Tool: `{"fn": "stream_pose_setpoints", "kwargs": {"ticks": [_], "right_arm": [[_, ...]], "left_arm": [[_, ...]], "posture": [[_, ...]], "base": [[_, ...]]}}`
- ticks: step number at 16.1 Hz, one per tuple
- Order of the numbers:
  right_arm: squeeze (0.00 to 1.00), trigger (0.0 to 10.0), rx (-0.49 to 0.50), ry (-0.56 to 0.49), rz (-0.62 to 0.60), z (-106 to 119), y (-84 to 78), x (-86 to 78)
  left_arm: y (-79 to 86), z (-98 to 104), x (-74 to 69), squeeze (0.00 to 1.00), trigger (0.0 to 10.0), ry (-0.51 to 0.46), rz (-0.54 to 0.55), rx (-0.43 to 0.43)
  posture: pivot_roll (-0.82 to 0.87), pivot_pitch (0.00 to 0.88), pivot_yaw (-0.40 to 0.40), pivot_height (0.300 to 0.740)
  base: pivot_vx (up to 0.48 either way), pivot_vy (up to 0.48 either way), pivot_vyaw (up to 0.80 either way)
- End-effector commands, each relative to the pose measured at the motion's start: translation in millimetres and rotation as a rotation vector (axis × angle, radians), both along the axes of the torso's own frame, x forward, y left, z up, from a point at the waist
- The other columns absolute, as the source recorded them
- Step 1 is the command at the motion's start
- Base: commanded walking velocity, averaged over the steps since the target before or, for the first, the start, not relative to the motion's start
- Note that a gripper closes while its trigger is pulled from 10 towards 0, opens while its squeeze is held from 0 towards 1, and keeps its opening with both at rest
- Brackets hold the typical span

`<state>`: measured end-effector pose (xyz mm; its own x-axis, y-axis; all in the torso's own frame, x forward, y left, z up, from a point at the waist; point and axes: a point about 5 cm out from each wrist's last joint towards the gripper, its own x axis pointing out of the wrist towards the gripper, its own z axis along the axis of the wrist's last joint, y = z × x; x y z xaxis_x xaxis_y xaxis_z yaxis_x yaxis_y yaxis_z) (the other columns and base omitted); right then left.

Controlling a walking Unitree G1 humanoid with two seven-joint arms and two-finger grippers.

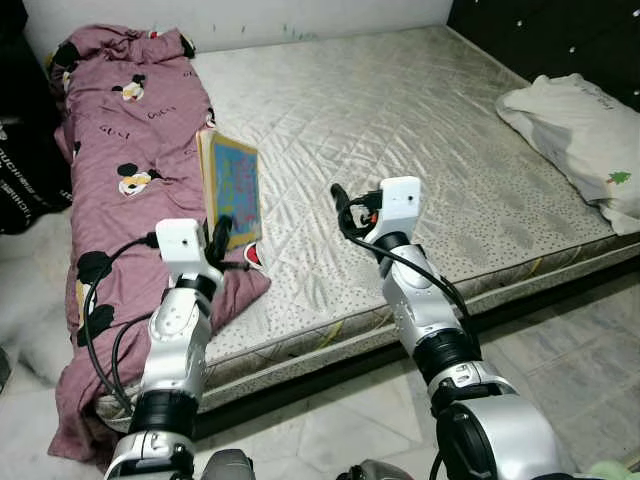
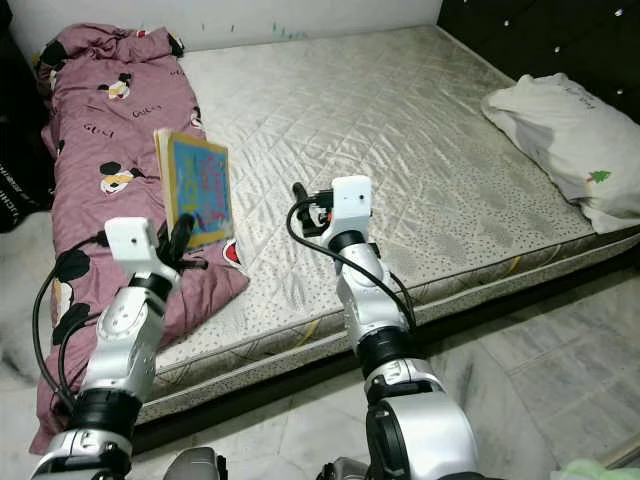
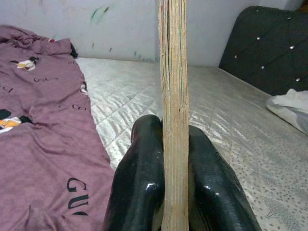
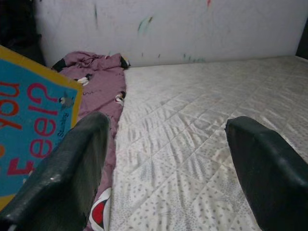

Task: Clean up the room

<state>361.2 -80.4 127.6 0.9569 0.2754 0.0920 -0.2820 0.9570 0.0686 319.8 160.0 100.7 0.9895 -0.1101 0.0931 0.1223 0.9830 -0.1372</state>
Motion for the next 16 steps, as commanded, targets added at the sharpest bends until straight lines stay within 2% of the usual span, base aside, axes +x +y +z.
{"fn": "stream_pose_setpoints", "kwargs": {"ticks": [1, 5, 14, 16], "right_arm": [[0.0, 10.0, -0.037, -0.017, 0.024, 3.7, 2.9, 1.3], [0.0, 10.0, -0.053, -0.026, 0.03, 4.3, 4.9, 0.6], [0.0, 10.0, -0.052, -0.028, 0.027, 5.1, 5.5, 1.1], [0.0, 10.0, -0.054, -0.03, 0.029, 6.0, 6.0, 1.6]], "left_arm": [[-1.2, 6.1, 2.6, 0.0, 10.0, -0.026, 0.001, -0.014], [-5.5, 6.3, 2.9, 0.0, 10.0, -0.036, -0.029, -0.023], [-7.7, 7.8, 3.6, 0.0, 10.0, -0.045, -0.056, -0.04], [-7.9, 8.3, 4.4, 0.0, 10.0, -0.046, -0.056, -0.044]], "posture": [[0.07, 0.041, -0.066, 0.74], [0.07, 0.035, -0.063, 0.74], [0.07, 0.033, -0.06, 0.74], [0.07, 0.041, -0.061, 0.74]], "base": [[0.0, 0.0, 0.43], [0.0, 0.0, 0.78], [0.0, 0.0, 0.0], [0.255, 0.0, 0.0]]}}
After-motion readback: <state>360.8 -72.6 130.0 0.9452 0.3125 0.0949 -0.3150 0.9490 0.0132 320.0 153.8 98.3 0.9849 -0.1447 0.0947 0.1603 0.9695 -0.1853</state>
